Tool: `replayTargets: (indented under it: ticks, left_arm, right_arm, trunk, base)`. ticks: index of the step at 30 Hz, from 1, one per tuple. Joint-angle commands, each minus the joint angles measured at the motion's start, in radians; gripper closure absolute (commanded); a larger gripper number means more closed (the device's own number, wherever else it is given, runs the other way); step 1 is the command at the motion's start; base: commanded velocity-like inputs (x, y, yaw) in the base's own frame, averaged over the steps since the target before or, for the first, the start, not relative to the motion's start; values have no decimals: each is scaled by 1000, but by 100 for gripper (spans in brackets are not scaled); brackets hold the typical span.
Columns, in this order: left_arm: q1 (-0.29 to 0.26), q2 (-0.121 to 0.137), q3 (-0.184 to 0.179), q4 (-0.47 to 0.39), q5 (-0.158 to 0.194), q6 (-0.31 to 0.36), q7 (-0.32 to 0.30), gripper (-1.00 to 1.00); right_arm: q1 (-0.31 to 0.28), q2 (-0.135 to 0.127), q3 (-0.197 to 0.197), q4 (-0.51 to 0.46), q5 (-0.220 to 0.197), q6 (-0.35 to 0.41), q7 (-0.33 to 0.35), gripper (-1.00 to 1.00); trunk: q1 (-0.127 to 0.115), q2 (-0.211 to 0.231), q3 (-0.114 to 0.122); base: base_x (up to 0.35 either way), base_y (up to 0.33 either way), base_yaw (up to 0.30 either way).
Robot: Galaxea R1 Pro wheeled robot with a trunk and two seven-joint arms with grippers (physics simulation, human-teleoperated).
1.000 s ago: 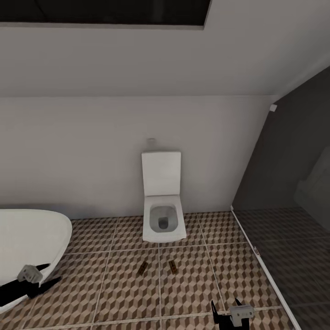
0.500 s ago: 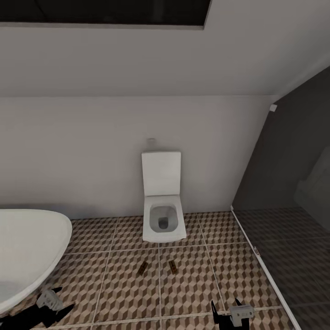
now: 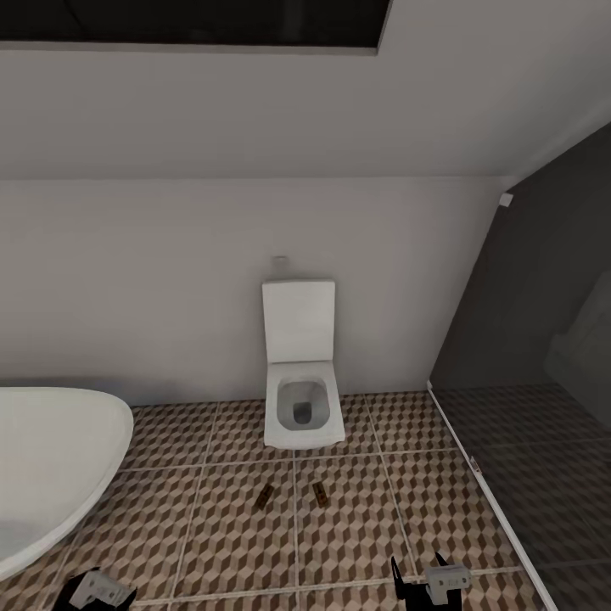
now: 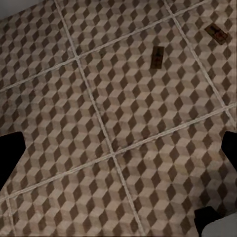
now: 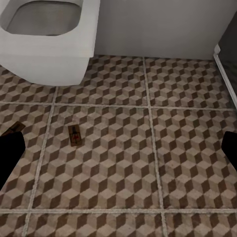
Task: Take the four mousetraps from the cabinet in the bathroom and place them on the bathroom floor. Make sure all four end up on the same floor surface, and ensure that at least two of them are either under or directly next to the same bathroom sink.
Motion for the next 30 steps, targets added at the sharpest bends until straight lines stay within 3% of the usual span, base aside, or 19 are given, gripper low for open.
replayTargets:
  ticks: [1,2,6,13,16,22,23,24,30]
  left_arm:
    - [-2,0,-7,-26,-8,-5,50,-100]
    - [1,0,-8,-70,-16,-5,124,-100]
    - [10,0,-8,-157,-28,3,262,-100]
    - [17,-4,-9,-213,-35,82,327,-100]
    - [18,-24,-9,-215,-35,148,338,-100]
    - [19,-169,-9,-108,-35,343,361,-100]
    - [20,-226,-8,-57,-35,409,371,-100]
    - [20,-254,-8,-33,-34,442,376,-100]
    - [20,-387,-5,100,-34,597,398,-100]
  right_arm:
    - [-1,0,9,1,-9,-3,-2,-100]
    - [-1,0,9,1,-9,-3,-2,-100]
    - [-1,0,9,1,-9,-3,-2,-100]
    - [-1,0,9,1,-9,-3,-2,-100]
    - [-1,0,9,1,-9,-3,-2,-100]
    - [-1,0,9,1,-9,-3,-2,-100]
    - [-1,0,9,1,-9,-3,-2,-100]
    - [-1,0,9,1,-9,-3,-2,-100]
    - [-1,0,9,1,-9,-3,-2,-100]
  trunk:
    - [1,-2,-2]
    - [1,-2,-2]
    - [1,-2,-2]
    - [1,-2,-2]
    - [1,-2,-2]
    - [1,-2,-2]
    - [1,-2,-2]
    - [1,-2,-2]
    - [1,-2,-2]
  base:
    - [0,0,0]
    - [0,0,0]
    - [0,0,0]
    - [0,0,0]
    - [0,0,0]
    - [0,0,0]
    - [0,0,0]
    - [0,0,0]
    - [0,0,0]
